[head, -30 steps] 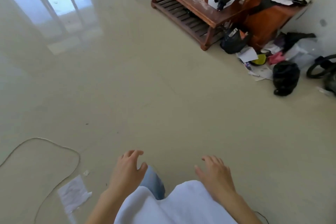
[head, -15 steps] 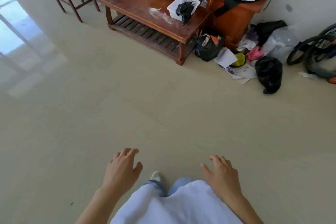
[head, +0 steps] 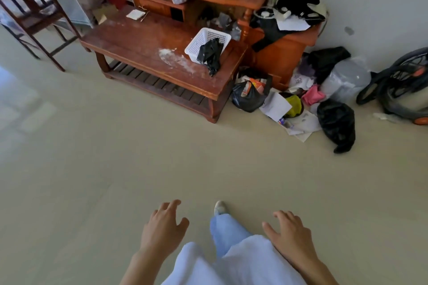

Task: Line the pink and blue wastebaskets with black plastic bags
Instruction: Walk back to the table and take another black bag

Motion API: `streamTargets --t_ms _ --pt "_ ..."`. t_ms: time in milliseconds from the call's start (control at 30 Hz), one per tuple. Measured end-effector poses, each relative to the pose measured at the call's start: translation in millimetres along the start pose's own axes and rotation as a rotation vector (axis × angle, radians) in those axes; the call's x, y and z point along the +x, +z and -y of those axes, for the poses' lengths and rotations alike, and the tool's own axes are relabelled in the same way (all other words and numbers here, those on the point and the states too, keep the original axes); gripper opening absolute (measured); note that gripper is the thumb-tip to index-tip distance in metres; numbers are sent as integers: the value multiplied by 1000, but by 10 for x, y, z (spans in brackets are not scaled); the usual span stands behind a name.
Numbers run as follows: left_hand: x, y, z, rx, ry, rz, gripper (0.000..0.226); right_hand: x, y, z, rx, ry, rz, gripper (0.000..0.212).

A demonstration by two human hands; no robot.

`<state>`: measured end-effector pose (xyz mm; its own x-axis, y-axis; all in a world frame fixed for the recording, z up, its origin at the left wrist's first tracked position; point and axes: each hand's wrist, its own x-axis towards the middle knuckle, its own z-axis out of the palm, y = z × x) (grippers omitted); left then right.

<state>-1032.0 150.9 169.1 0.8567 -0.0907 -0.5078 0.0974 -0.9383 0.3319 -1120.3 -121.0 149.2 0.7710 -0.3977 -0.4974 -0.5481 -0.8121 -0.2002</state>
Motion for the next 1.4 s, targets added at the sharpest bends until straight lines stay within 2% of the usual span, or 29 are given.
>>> streamTargets --t_ms 200,333,467,600,867,1033,1200,1300,1400 --pt "1281 -845 -580 -36 -2 -100 50 1357 -844 727 -12 -90 -40 43" --pt "1933 -1078 -733 -49 -12 -37 51 2064 -1124 1119 5 -123 -32 44" --pt "2833 -1412 -734 -48 2 23 51 2837 -1209 1524 33 -75 25 44" --pt "3942 -1994 -760 15 21 44 52 3647 -1340 2087 38 -14 89 43" --pt "5658 -3052 -1205 148 148 149 52 5014 -2000 3345 84 -11 77 38" --pt "6377 -3204 -1595 49 155 298 50 5618 -2271 3649 51 0 120 35" --pt "7023 -3144 -2002 -140 80 443 46 6321 -2440 3713 -1 33 209 20" --pt "7501 -2994 -2163 -199 12 489 45 6922 -2432 3687 41 69 247 24" --pt "7946 -2752 -2211 -313 -150 531 38 7517 -2307 3627 190 172 280 41"
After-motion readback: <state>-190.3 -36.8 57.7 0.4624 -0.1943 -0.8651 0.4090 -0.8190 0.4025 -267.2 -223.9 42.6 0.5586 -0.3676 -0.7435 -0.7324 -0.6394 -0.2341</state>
